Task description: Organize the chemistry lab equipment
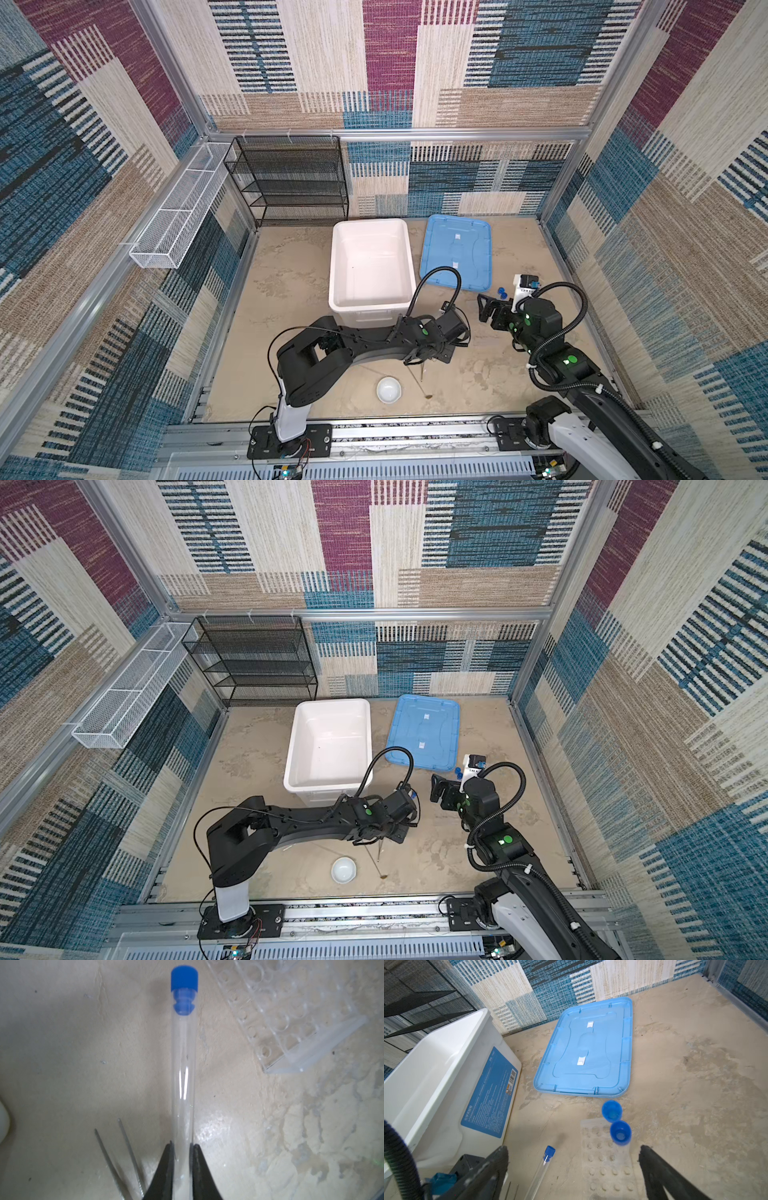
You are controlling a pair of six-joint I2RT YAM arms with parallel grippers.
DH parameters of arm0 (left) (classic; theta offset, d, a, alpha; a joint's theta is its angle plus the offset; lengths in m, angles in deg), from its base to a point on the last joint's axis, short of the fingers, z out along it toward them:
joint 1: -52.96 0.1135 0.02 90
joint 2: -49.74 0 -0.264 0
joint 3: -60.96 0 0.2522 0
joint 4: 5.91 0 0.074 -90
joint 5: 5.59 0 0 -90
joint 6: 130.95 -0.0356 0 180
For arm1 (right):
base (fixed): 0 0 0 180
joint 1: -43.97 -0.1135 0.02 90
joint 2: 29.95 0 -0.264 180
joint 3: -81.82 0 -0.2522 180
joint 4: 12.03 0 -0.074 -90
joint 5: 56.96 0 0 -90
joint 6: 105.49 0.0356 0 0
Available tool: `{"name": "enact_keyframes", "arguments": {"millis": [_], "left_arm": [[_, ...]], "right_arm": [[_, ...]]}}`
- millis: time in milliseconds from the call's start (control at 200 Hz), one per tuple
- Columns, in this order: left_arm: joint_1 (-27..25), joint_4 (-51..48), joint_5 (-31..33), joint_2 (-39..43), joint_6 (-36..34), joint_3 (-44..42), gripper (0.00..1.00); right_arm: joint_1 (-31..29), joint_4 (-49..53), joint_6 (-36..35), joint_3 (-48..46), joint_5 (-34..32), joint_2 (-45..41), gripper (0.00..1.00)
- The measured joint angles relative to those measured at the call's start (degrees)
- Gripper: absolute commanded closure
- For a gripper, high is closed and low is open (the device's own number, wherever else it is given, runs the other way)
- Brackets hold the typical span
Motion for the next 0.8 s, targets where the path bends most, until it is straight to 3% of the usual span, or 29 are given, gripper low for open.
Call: {"name": "enact_keyframes", "arguments": {"millis": [235,531,801], "left_arm": [[0.0,12.17,-0.76,7.98,-1.92,-11.1,0.87],[0.0,27.63,-0.76,15.98,-7.02,-21.11,0.87],[-0.11,32.85,0.57,19.12,-9.49,-24.2,0.87]], "right_arm": [[0.74,-0.48,0.13,3.48,9.7,4.33,0.0],[2.25,4.2,1.97,14.84,21.11,13.92,0.11],[1.97,6.29,1.09,17.88,27.28,21.79,0.28]]}}
